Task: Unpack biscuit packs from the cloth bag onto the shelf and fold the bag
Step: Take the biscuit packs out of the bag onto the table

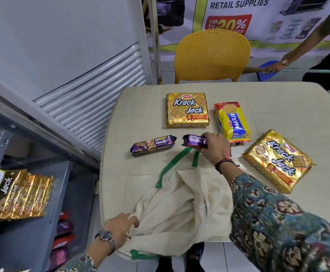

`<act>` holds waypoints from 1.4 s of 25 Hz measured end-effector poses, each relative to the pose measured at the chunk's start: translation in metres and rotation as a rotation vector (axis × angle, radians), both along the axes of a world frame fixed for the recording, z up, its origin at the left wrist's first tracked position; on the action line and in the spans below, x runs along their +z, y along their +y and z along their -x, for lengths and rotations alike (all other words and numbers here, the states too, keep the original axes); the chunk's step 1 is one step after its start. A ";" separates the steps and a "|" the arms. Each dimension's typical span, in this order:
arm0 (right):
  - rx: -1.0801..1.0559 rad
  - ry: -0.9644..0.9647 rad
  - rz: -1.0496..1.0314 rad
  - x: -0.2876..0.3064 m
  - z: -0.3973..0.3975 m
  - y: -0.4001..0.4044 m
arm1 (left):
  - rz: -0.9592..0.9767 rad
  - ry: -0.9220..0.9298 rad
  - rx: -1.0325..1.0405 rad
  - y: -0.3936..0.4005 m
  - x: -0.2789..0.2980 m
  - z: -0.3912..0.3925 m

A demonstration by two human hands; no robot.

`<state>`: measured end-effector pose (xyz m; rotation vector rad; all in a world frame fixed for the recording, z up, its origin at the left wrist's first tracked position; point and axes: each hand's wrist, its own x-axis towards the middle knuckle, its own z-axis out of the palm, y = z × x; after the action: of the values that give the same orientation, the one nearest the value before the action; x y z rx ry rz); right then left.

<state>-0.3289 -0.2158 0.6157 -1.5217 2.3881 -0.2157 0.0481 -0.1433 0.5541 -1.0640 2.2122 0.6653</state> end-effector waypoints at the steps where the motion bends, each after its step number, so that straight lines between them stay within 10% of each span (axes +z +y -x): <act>1: -0.026 0.026 -0.028 -0.008 0.001 0.000 | 0.012 -0.002 0.036 -0.004 0.001 -0.001; 12: -0.256 0.005 -0.175 -0.048 0.023 0.009 | 0.219 0.199 0.272 -0.023 -0.009 0.015; 26: -0.222 -0.187 -0.432 -0.043 -0.044 0.115 | 0.182 0.399 -0.062 -0.029 -0.001 0.089; 35: -0.403 -0.371 0.139 0.009 -0.067 0.111 | -0.231 0.708 0.251 -0.030 0.034 0.126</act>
<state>-0.2618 -0.1045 0.6242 -0.9279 2.3771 -0.6982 -0.0780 -0.1738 0.5880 -1.1048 2.4899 1.5659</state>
